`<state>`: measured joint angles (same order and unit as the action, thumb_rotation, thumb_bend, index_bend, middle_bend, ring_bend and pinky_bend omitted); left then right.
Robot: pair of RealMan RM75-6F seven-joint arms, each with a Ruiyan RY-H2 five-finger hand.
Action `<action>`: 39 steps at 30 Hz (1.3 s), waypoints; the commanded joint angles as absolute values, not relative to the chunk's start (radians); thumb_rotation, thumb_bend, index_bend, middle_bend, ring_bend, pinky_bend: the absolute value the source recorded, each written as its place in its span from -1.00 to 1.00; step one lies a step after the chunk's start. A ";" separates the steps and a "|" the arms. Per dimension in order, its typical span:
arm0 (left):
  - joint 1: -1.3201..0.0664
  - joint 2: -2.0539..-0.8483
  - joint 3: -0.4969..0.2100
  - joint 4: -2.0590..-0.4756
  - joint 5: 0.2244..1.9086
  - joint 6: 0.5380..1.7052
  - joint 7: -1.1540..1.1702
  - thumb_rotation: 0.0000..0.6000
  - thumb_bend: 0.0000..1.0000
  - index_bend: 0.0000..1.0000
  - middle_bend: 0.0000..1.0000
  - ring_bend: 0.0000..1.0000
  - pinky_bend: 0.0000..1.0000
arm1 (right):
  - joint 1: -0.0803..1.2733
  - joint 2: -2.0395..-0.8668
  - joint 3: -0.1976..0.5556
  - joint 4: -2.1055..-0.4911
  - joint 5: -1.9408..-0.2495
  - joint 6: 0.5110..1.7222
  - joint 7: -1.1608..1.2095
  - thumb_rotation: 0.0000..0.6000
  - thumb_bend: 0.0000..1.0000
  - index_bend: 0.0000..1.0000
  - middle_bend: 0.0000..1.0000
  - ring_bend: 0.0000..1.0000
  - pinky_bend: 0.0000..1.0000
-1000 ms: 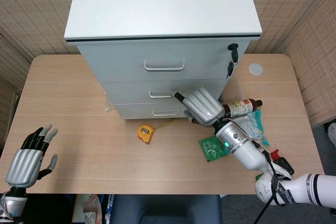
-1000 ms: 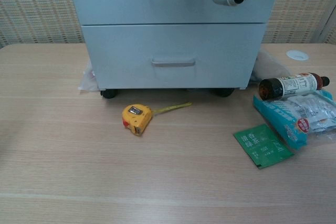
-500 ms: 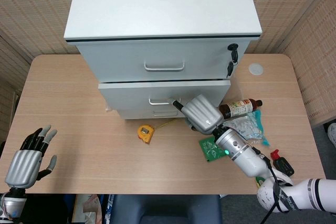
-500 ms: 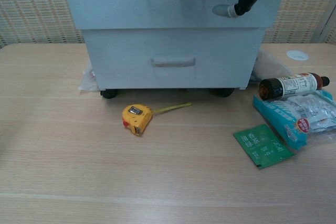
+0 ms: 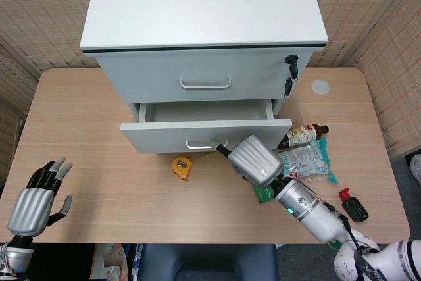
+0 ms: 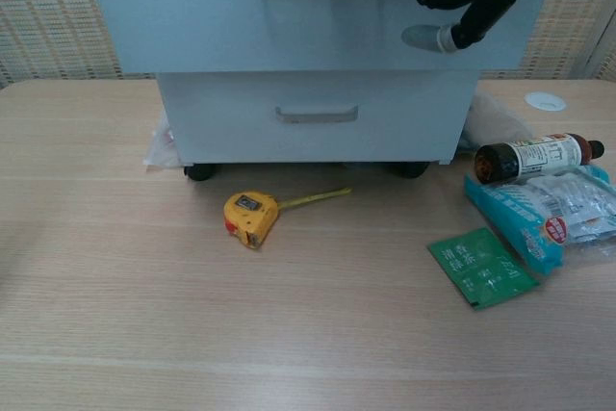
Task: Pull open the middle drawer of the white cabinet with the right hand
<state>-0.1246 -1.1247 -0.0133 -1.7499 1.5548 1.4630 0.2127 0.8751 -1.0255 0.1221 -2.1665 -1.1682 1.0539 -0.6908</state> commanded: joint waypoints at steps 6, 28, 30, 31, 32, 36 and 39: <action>-0.124 -1.125 -0.014 -1.750 1.555 1.466 0.214 1.00 -0.12 -0.81 -1.00 -0.88 -0.75 | 0.839 -1.003 0.091 -2.213 -1.237 1.068 -0.717 1.00 -0.22 -0.65 0.88 0.96 0.67; -0.128 -1.126 -0.016 -1.755 1.551 1.461 0.223 1.00 -0.12 -0.81 -1.00 -0.88 -0.75 | 0.763 -0.970 0.037 -2.309 -1.408 1.058 -0.769 1.00 -0.22 -0.65 0.89 0.96 0.67; -0.128 -1.125 -0.017 -1.755 1.552 1.462 0.222 1.00 -0.12 -0.81 -1.00 -0.88 -0.75 | 0.757 -0.970 0.035 -2.313 -1.422 1.057 -0.772 1.00 -0.22 -0.65 0.89 0.96 0.67; -0.127 -1.125 -0.016 -1.755 1.552 1.462 0.222 1.00 -0.12 -0.81 -1.00 -0.88 -0.75 | 0.753 -0.970 0.033 -2.317 -1.432 1.055 -0.773 1.00 -0.22 -0.65 0.89 0.96 0.67; -0.127 -1.125 -0.016 -1.755 1.553 1.463 0.222 1.00 -0.12 -0.81 -1.00 -0.88 -0.75 | 0.751 -0.970 0.032 -2.320 -1.441 1.054 -0.773 1.00 -0.22 -0.65 0.89 0.96 0.67; -0.127 -1.124 -0.016 -1.754 1.554 1.464 0.222 1.00 -0.11 -0.81 -1.00 -0.88 -0.75 | 0.737 -0.966 0.027 -2.332 -1.479 1.052 -0.774 1.00 -0.22 -0.65 0.89 0.96 0.67; -0.127 -1.124 -0.017 -1.754 1.554 1.466 0.221 1.00 -0.12 -0.81 -1.00 -0.88 -0.75 | 0.724 -0.962 0.021 -2.341 -1.518 1.051 -0.771 1.00 -0.22 -0.65 0.89 0.96 0.67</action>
